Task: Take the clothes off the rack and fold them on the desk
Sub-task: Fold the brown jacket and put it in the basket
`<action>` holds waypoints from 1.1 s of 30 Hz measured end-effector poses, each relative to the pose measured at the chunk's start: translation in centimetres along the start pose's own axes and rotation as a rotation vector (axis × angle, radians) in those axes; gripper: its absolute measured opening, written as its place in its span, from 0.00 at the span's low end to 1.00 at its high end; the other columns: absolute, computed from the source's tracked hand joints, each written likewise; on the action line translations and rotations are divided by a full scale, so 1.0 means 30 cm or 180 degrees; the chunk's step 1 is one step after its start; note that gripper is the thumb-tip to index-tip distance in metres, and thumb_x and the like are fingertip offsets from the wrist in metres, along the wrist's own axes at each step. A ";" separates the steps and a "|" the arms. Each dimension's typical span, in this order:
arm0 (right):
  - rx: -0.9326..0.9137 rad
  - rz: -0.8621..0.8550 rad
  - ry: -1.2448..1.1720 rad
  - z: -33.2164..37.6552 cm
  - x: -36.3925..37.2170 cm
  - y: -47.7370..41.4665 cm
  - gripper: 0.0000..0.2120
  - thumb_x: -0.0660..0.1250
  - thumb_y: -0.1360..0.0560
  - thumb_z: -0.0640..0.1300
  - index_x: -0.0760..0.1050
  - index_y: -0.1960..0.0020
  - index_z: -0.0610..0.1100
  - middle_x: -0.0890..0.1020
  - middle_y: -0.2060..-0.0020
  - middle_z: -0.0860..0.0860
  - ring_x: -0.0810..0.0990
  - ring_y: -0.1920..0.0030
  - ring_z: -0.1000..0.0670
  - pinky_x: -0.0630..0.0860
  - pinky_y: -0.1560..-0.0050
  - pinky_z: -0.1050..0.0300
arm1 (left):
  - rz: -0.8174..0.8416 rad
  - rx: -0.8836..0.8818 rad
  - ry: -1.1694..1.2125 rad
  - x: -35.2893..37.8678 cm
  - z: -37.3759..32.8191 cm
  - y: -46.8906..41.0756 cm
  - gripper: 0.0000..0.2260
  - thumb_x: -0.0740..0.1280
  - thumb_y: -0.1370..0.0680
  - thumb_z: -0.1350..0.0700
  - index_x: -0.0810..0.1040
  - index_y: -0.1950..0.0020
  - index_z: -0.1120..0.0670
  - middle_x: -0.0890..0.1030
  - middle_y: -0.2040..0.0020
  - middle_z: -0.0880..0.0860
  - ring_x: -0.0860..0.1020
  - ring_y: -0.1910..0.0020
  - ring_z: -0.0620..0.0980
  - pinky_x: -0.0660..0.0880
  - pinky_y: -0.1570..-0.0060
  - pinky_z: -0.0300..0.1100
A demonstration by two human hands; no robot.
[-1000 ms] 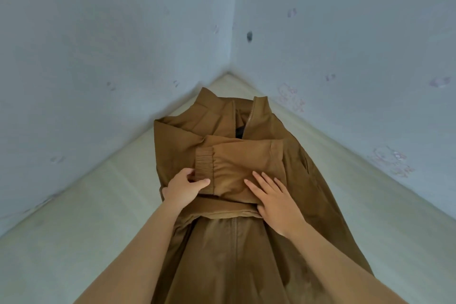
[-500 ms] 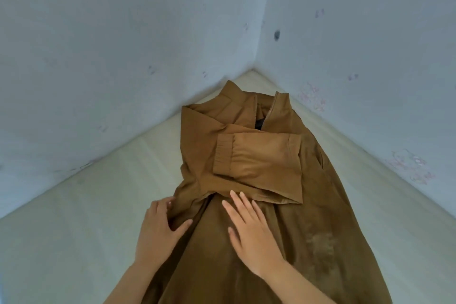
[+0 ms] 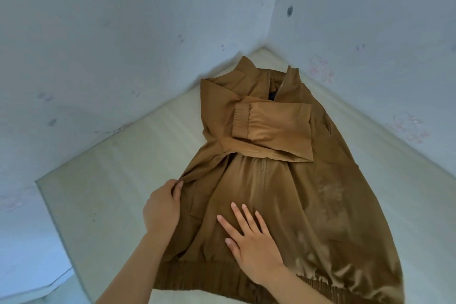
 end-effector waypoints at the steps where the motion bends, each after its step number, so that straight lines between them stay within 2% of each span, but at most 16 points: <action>1: 0.0112 0.0092 -0.0024 0.017 0.005 0.023 0.26 0.51 0.20 0.59 0.54 0.23 0.59 0.65 0.25 0.50 0.67 0.28 0.46 0.68 0.32 0.45 | 0.0024 0.0041 -0.0026 -0.019 0.006 0.014 0.14 0.57 0.18 0.46 0.79 0.53 0.50 0.78 0.62 0.47 0.73 0.65 0.46 0.69 0.66 0.40; 3: 0.0239 0.0138 -0.0111 0.043 0.007 0.050 0.24 0.45 0.18 0.59 0.51 0.22 0.59 0.60 0.24 0.50 0.62 0.25 0.46 0.64 0.30 0.45 | 0.0036 0.0086 0.0054 -0.051 0.000 0.040 0.14 0.58 0.19 0.46 0.79 0.55 0.51 0.78 0.62 0.46 0.75 0.64 0.46 0.66 0.66 0.38; 5: 0.0150 0.0164 -0.0473 0.075 0.000 0.064 0.24 0.39 0.19 0.59 0.42 0.23 0.63 0.44 0.22 0.54 0.43 0.23 0.49 0.46 0.25 0.48 | 0.0027 0.0270 0.0168 -0.093 -0.048 0.075 0.12 0.59 0.19 0.46 0.76 0.56 0.50 0.77 0.61 0.46 0.77 0.62 0.46 0.67 0.64 0.37; 6: 0.0157 0.0245 -0.0946 0.076 0.002 0.060 0.24 0.42 0.18 0.58 0.41 0.24 0.64 0.38 0.24 0.58 0.35 0.25 0.53 0.38 0.25 0.52 | 0.0049 0.0473 0.0217 -0.112 -0.094 0.094 0.10 0.59 0.19 0.46 0.74 0.56 0.49 0.76 0.61 0.45 0.76 0.61 0.45 0.68 0.62 0.36; 7: 0.0248 0.0373 -0.1600 0.081 -0.009 0.058 0.23 0.47 0.17 0.54 0.47 0.24 0.65 0.39 0.24 0.60 0.34 0.25 0.57 0.36 0.26 0.55 | 0.0182 0.0731 0.0336 -0.123 -0.141 0.118 0.08 0.60 0.19 0.45 0.73 0.54 0.47 0.76 0.60 0.44 0.76 0.61 0.42 0.70 0.59 0.35; 8: 0.0445 0.0356 -0.2372 0.087 -0.021 0.066 0.21 0.52 0.16 0.48 0.57 0.26 0.64 0.47 0.24 0.60 0.41 0.24 0.58 0.40 0.24 0.56 | 0.0538 0.0999 0.0535 -0.125 -0.177 0.151 0.06 0.60 0.20 0.45 0.73 0.50 0.44 0.77 0.59 0.42 0.76 0.59 0.40 0.71 0.55 0.34; 10: 0.1169 -0.0231 -0.3752 0.071 -0.053 0.093 0.16 0.55 0.17 0.40 0.76 0.38 0.55 0.72 0.31 0.56 0.67 0.29 0.56 0.61 0.26 0.55 | 0.1756 0.1212 0.0901 -0.084 -0.205 0.228 0.09 0.59 0.19 0.43 0.73 0.41 0.42 0.79 0.53 0.42 0.77 0.55 0.39 0.74 0.48 0.34; 12: 0.2075 -0.0710 -0.4199 0.030 -0.061 0.145 0.14 0.54 0.17 0.39 0.79 0.46 0.47 0.83 0.48 0.49 0.81 0.46 0.51 0.78 0.43 0.59 | 0.2802 0.1189 0.0657 -0.019 -0.129 0.308 0.14 0.56 0.18 0.44 0.77 0.40 0.46 0.79 0.47 0.45 0.78 0.50 0.41 0.75 0.43 0.40; 13: 0.2434 -0.0741 -0.4243 0.011 -0.053 0.171 0.13 0.54 0.17 0.40 0.78 0.46 0.43 0.84 0.53 0.46 0.83 0.52 0.49 0.80 0.51 0.61 | 0.2904 0.1354 0.0359 0.006 -0.080 0.329 0.14 0.56 0.17 0.46 0.78 0.41 0.48 0.78 0.44 0.45 0.77 0.48 0.41 0.74 0.40 0.42; 16: 0.2761 -0.0364 -0.4300 -0.014 -0.028 0.221 0.13 0.57 0.17 0.42 0.78 0.46 0.38 0.85 0.59 0.43 0.84 0.58 0.47 0.81 0.57 0.61 | 0.2661 0.1898 0.0021 0.025 0.004 0.348 0.10 0.61 0.19 0.53 0.77 0.39 0.47 0.73 0.42 0.43 0.74 0.51 0.40 0.72 0.40 0.35; 19: 0.2671 -0.0221 -0.4208 -0.013 -0.050 0.214 0.11 0.59 0.18 0.41 0.78 0.44 0.38 0.85 0.57 0.42 0.84 0.58 0.48 0.81 0.57 0.61 | 0.2661 0.2107 -0.0072 0.005 0.013 0.361 0.12 0.64 0.20 0.53 0.76 0.38 0.44 0.72 0.52 0.42 0.72 0.59 0.38 0.66 0.52 0.23; 23: 0.2619 -0.0838 -0.4266 -0.093 -0.171 0.110 0.11 0.61 0.19 0.42 0.76 0.40 0.41 0.82 0.49 0.45 0.81 0.51 0.49 0.79 0.50 0.58 | 0.2830 0.1934 0.0007 0.004 0.027 0.346 0.11 0.66 0.22 0.54 0.78 0.40 0.45 0.73 0.57 0.41 0.72 0.61 0.37 0.65 0.57 0.23; 26: 0.2720 -0.1393 -0.4209 -0.205 -0.273 -0.009 0.18 0.62 0.20 0.45 0.69 0.31 0.42 0.77 0.41 0.46 0.77 0.43 0.49 0.75 0.38 0.53 | 0.2739 0.1776 0.0012 0.016 0.015 0.341 0.07 0.67 0.22 0.52 0.78 0.44 0.44 0.77 0.58 0.43 0.74 0.61 0.40 0.66 0.59 0.25; 28: 0.2924 -0.1606 -0.4654 -0.280 -0.307 -0.094 0.26 0.64 0.21 0.46 0.62 0.26 0.41 0.72 0.34 0.43 0.74 0.37 0.45 0.71 0.35 0.53 | 0.2490 0.1769 -0.0061 0.030 -0.001 0.344 0.05 0.68 0.23 0.51 0.76 0.48 0.42 0.77 0.57 0.43 0.74 0.59 0.40 0.66 0.58 0.26; 30: 0.3104 -0.1687 -0.5472 -0.331 -0.316 -0.155 0.32 0.68 0.23 0.46 0.58 0.24 0.41 0.68 0.31 0.43 0.70 0.33 0.43 0.71 0.36 0.53 | 0.2040 0.1884 -0.0217 0.037 -0.011 0.346 0.08 0.69 0.24 0.49 0.75 0.46 0.42 0.75 0.51 0.41 0.73 0.54 0.38 0.68 0.52 0.27; 33: 0.3290 -0.1831 -0.6427 -0.398 -0.329 -0.219 0.33 0.72 0.26 0.46 0.61 0.26 0.43 0.69 0.31 0.43 0.71 0.32 0.43 0.72 0.35 0.51 | 0.1417 0.2051 -0.0354 0.057 -0.043 0.307 0.16 0.71 0.27 0.45 0.74 0.40 0.42 0.71 0.42 0.41 0.72 0.44 0.42 0.67 0.40 0.32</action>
Point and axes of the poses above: each hand's wrist, its own y-axis away from the middle knuckle, its own x-axis out of the palm, z = x × y, the point moved 2 cm from there along -y, towards the middle knuckle
